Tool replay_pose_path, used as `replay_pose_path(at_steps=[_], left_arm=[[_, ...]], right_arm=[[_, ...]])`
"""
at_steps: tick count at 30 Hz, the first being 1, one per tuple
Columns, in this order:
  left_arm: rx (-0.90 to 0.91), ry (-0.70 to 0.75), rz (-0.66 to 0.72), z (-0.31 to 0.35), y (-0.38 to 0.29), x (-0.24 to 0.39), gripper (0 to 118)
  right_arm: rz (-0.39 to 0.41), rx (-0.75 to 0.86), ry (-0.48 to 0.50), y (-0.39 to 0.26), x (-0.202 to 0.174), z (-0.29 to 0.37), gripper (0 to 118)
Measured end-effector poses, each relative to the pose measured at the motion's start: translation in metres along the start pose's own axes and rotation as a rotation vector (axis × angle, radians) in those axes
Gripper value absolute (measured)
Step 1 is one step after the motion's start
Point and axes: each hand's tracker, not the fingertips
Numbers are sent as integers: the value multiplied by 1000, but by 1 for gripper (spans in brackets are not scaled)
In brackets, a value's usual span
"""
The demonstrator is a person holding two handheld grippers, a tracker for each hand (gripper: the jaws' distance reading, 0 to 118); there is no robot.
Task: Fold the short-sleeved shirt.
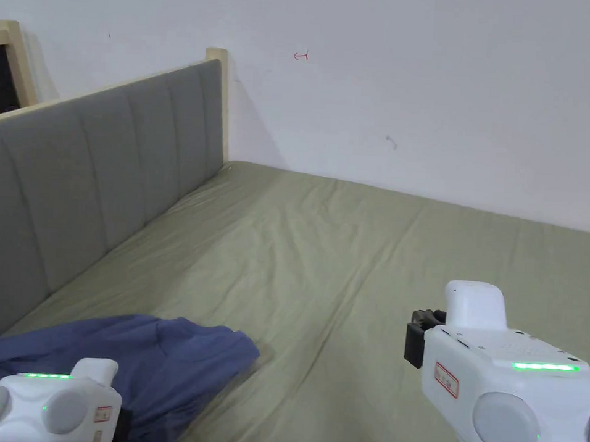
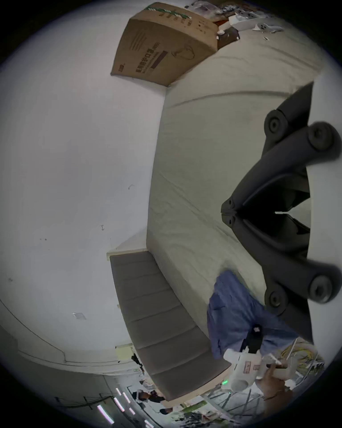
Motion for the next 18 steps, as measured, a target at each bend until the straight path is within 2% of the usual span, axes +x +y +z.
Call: replay_pose_path(at_steps=[5,6,9,12,16,18], left_arm=[[245,43,6,135,8,-1,0],[265,39,10,128,10,-15,0],[420,-11,16,200,41,-11,0],[569,-60,-12,258,68,23,0],[691,-284,-82,322,88,101,0],[739,-374,-166,345,92,155,0]], right_arm=[[35,23,2,-4,-5,1,0],[36,32,7,-3,-2,6,0],[10,61,8,-2,4,24,0],[-41,104,-1,3,14,56,0],[-82,153,-54,5,39,89,0],[-111,180,-88,5,58,109,0]])
